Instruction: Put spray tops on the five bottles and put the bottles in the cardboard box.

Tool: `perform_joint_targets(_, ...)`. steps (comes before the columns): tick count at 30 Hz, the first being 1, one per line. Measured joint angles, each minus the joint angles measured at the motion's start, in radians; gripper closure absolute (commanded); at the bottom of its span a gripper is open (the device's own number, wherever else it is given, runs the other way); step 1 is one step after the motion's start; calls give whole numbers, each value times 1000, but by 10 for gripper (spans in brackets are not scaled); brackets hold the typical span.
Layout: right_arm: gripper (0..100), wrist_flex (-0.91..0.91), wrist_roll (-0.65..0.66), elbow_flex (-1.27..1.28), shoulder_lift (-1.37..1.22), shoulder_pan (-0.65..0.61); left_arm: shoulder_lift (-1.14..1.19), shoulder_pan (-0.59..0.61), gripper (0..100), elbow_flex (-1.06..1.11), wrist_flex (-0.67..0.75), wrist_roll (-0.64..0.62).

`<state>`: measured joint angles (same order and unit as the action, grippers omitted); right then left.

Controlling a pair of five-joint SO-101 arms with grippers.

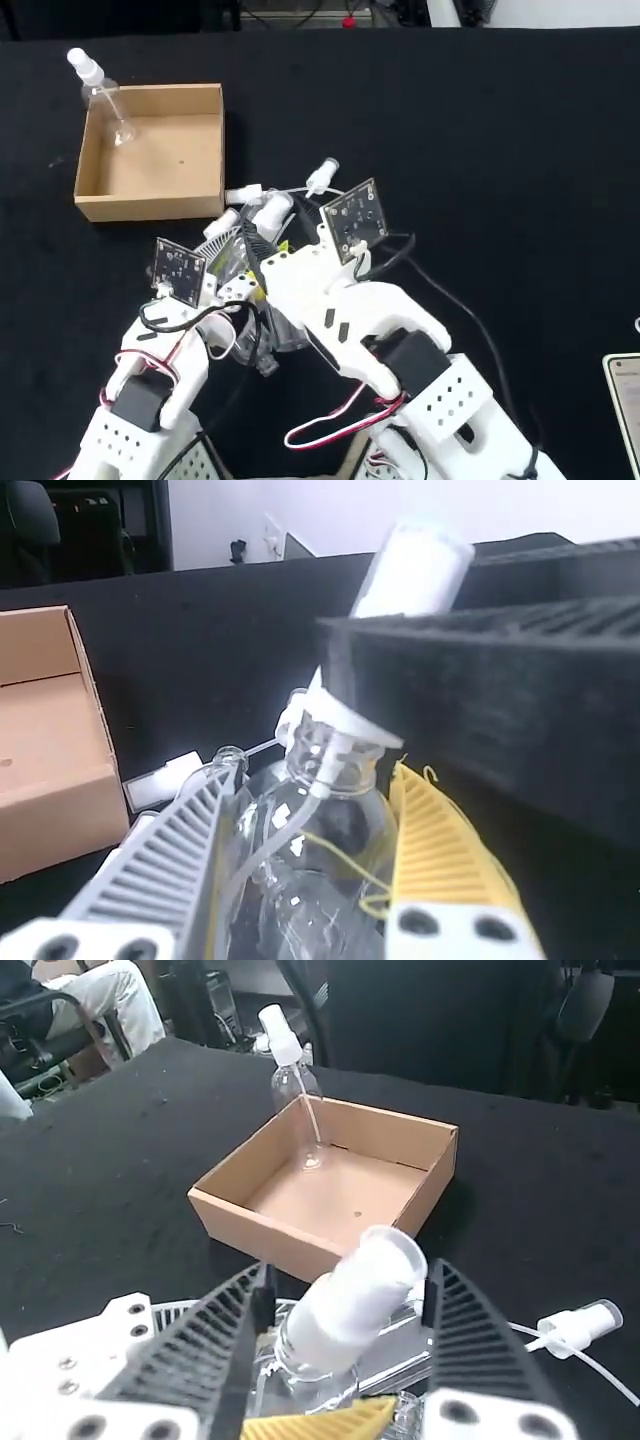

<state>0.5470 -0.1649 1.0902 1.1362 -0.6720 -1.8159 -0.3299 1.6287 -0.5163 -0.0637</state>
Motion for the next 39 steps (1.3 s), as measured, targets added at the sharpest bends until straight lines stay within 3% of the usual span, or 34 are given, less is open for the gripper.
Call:
perform_joint_targets(7,792,0,0,0,68,12,0,0,917,0,0,0)
perform_joint_targets(12,990,44,0,0,235,94,0,0,917,0,0,0)
perform_joint_targets(19,959,34,0,48,348,178,0,0,917,0,0,0)
perform_joint_targets(29,959,-209,0,115,124,186,0,2,917,0,0,0)
perform_joint_targets(39,959,-77,0,31,44,83,2,5,917,2,0,0)
